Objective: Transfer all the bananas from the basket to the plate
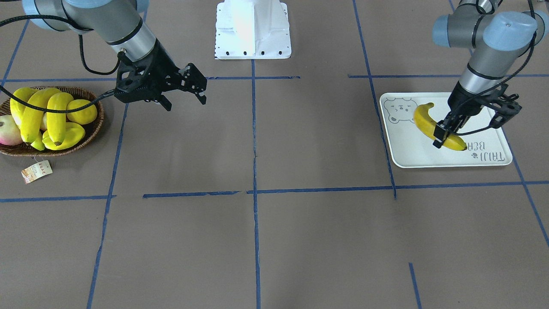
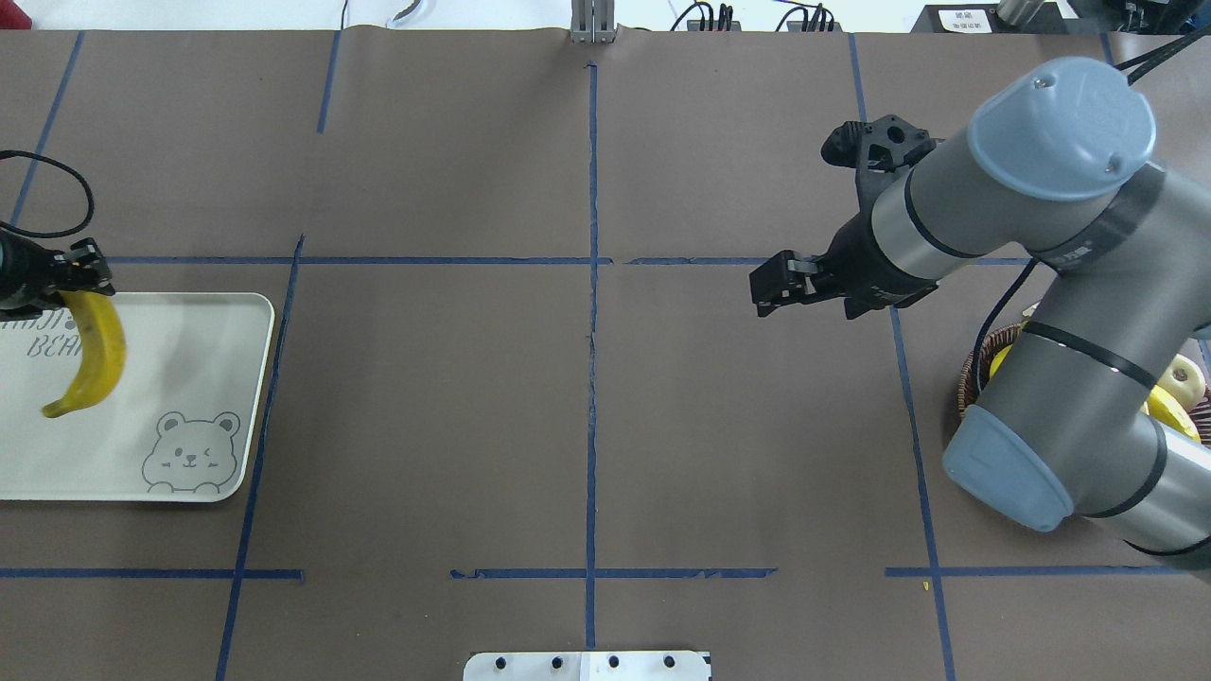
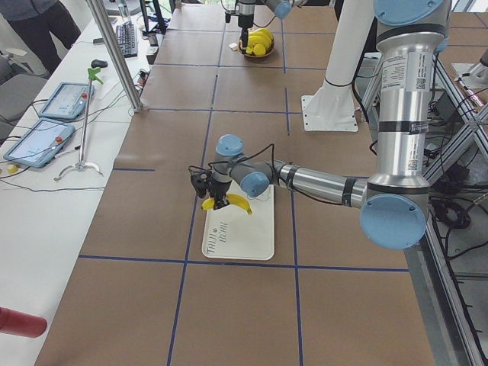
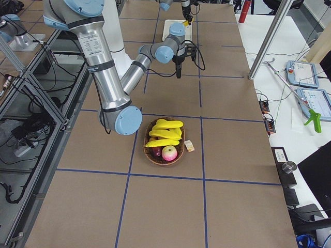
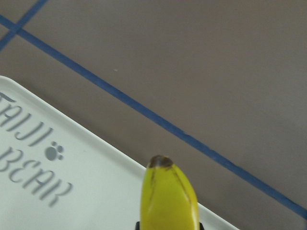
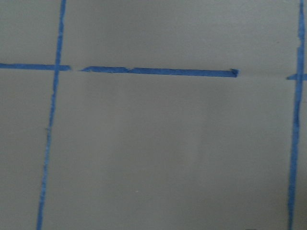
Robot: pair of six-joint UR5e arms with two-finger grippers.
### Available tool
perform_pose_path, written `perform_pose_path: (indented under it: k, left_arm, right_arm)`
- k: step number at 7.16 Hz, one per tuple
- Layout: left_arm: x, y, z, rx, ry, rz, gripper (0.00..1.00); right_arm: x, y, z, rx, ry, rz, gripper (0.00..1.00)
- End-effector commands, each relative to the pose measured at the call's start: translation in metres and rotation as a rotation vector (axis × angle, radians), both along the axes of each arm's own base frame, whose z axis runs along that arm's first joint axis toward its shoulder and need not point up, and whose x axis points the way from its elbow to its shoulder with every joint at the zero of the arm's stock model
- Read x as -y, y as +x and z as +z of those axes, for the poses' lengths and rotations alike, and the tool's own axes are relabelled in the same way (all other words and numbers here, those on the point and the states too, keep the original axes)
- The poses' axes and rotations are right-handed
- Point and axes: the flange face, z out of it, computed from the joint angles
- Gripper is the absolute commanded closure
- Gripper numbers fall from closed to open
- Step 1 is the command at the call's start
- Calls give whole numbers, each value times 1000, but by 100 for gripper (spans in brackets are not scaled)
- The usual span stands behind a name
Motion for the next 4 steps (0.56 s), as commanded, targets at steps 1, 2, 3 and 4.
perform_pose_path:
  k: [1, 2, 3, 4]
  left_arm:
    - [5, -58, 64, 17, -14, 100, 95]
    - [1, -59, 69, 16, -17, 101, 77]
    - [1, -59, 71, 8, -1, 98, 65]
    - [-1, -59, 77, 6, 8, 102, 57]
  right_arm:
    - [4, 29, 21, -90, 40, -63, 0]
    - [3, 32, 23, -91, 41, -63, 0]
    - [3, 32, 22, -90, 42, -62, 0]
    - [3, 32, 22, -89, 43, -62, 0]
